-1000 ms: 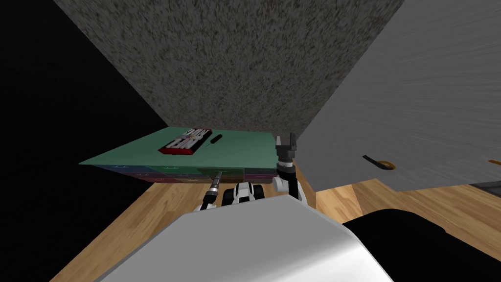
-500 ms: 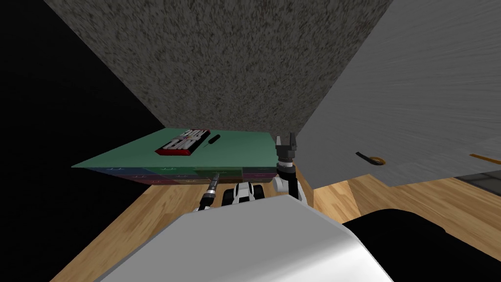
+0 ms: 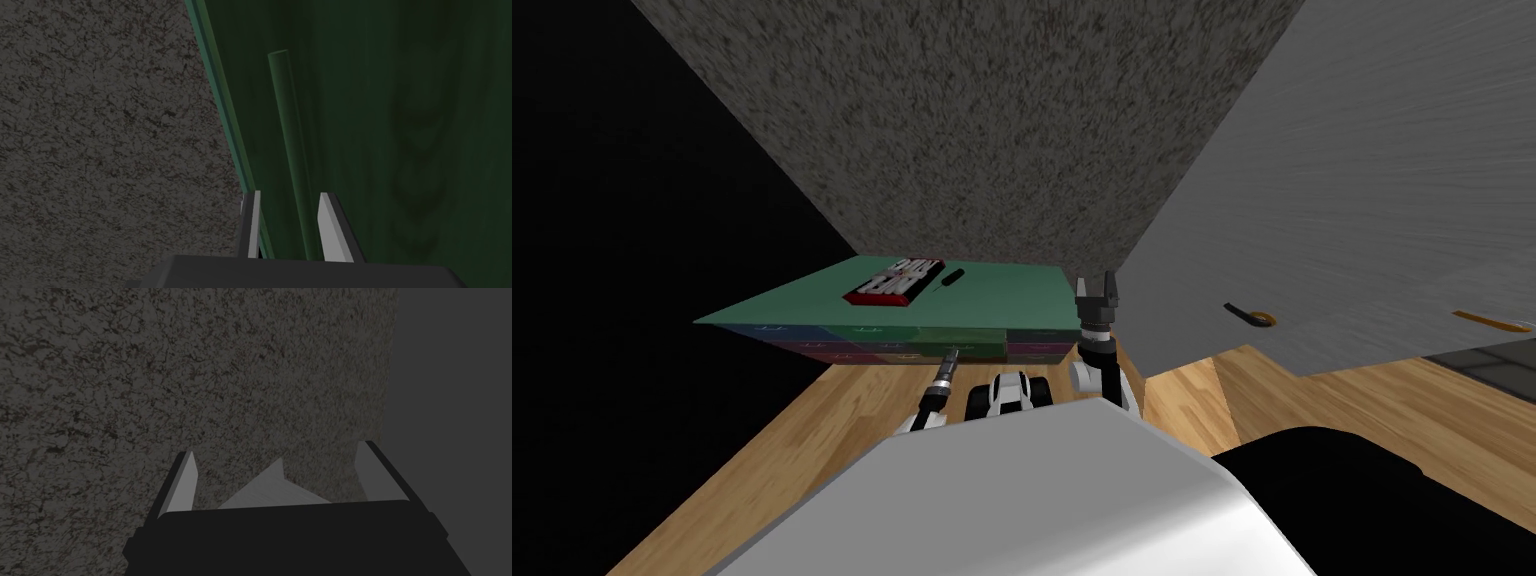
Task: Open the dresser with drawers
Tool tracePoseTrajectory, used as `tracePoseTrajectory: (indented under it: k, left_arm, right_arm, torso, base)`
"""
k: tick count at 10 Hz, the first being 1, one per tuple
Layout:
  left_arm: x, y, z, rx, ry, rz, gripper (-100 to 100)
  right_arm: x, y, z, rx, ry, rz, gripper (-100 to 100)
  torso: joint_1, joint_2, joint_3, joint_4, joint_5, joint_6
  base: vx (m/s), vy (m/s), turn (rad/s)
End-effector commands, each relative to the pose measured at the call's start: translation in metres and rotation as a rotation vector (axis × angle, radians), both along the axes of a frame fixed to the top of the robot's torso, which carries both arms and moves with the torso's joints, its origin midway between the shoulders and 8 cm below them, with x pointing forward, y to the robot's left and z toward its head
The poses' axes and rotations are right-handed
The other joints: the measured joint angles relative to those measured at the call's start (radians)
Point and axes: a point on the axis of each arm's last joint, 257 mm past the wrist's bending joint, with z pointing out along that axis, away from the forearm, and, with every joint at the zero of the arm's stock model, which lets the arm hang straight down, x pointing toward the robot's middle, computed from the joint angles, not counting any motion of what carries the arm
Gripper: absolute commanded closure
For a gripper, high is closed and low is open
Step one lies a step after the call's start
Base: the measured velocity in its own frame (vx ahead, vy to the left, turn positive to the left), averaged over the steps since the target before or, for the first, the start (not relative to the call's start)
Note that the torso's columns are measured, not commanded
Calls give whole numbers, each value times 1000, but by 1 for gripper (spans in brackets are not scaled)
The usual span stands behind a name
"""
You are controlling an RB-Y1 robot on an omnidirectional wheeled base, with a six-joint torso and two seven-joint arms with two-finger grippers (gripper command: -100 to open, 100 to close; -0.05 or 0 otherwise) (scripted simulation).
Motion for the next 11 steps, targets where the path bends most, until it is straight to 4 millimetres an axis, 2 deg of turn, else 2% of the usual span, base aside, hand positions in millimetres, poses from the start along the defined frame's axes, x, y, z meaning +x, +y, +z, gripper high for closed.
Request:
tracePoseTrajectory:
  k: [1,4,5,8,9,11]
  left_arm:
    - [-2,3,2,0,-4,-5,100]
    - [-1,3,4,0,-10,-7,100]
    - [1,5,12,-1,-34,-18,100]
    - [1,6,16,-1,-45,-24,100]
    - [-6,7,2,-1,-4,-18,100]
    - [-10,13,7,-1,-20,-28,100]
  right_arm:
    - [0,0,0,0,0,0,0]
    - [0,0,0,0,0,0,0]
    - [0,0,0,0,0,0,0]
    - [0,0,0,0,0,0,0]
    - [0,0,0,0,0,0,0]
    - [0,0,0,0,0,0,0]
  torso:
    - [1,-6,-3,-2,1,0]
    - [0,-1,0,0,0,0]
    - [-1,-4,-2,-1,0,1]
    - [0,-1,0,0,-1,-1]
    - [0,-1,-1,0,-1,-2]
    - [0,1,0,-2,0,-1]
  base:
    - [-110,-4,33]
    - [-108,1,13]
    - [-122,4,33]
    - [-116,-4,12]
    - [-48,-7,10]
    - [-151,-6,42]
